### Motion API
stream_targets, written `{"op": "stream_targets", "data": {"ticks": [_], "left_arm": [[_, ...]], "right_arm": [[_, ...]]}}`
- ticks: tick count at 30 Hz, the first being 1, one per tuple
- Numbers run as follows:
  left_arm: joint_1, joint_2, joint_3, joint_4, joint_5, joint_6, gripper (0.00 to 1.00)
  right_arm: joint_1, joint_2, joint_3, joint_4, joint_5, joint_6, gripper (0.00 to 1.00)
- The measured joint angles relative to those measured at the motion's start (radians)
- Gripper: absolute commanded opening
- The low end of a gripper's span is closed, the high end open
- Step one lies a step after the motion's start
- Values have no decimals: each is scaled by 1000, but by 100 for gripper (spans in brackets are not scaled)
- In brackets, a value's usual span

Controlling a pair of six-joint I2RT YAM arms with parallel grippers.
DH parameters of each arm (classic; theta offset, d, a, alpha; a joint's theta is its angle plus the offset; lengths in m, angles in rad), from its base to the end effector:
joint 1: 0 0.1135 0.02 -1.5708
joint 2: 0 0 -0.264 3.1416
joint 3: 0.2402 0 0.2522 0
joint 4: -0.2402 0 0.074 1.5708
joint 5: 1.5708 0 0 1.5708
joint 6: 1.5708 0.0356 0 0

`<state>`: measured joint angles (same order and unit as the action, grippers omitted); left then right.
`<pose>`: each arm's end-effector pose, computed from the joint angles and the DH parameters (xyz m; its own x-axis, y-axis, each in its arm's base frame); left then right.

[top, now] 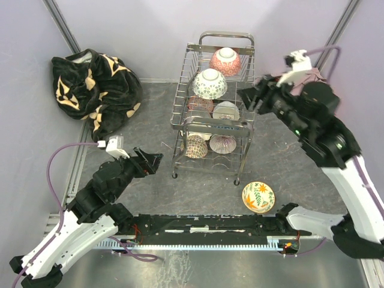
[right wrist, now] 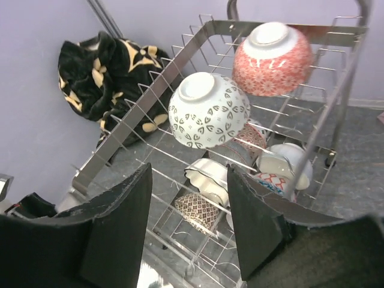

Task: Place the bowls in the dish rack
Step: Turn the bowl upside down on the dish rack, then adjust the dish rack at the center of the board.

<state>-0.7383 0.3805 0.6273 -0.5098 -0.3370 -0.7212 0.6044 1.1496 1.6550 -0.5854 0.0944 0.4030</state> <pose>0.0831 -0.0597 0.3016 -0.4079 -0.4714 -0.7820 0.1727 0.8011 -0.5730 0.1718 0.1146 0.5168 -0.2520 0.3004 -0.9199 -0.4235 0.8205 0.3840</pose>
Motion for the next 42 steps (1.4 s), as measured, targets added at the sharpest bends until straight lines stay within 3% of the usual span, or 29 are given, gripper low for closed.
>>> {"op": "stream_targets", "data": {"ticks": [8, 13, 20, 26, 34, 42], "left_arm": [[0, -27, 39, -48, 8, 0, 92], [0, -28, 89, -83, 6, 1, 92], [0, -7, 124, -119, 6, 9, 93], [0, 13, 127, -157, 6, 9, 92], [0, 79, 130, -194, 6, 9, 92], [0, 163, 132, -194, 2, 9, 92]], "right_arm": [[-1, -237, -150, -125, 167, 25, 55], [-1, -263, -226, -272, 275, 39, 53], [-2, -266, -422, -320, 252, 66, 46], [75, -266, -626, -294, 191, 66, 46], [163, -258, -734, -151, 221, 126, 46], [264, -48, -785, 83, 206, 188, 46]]}}
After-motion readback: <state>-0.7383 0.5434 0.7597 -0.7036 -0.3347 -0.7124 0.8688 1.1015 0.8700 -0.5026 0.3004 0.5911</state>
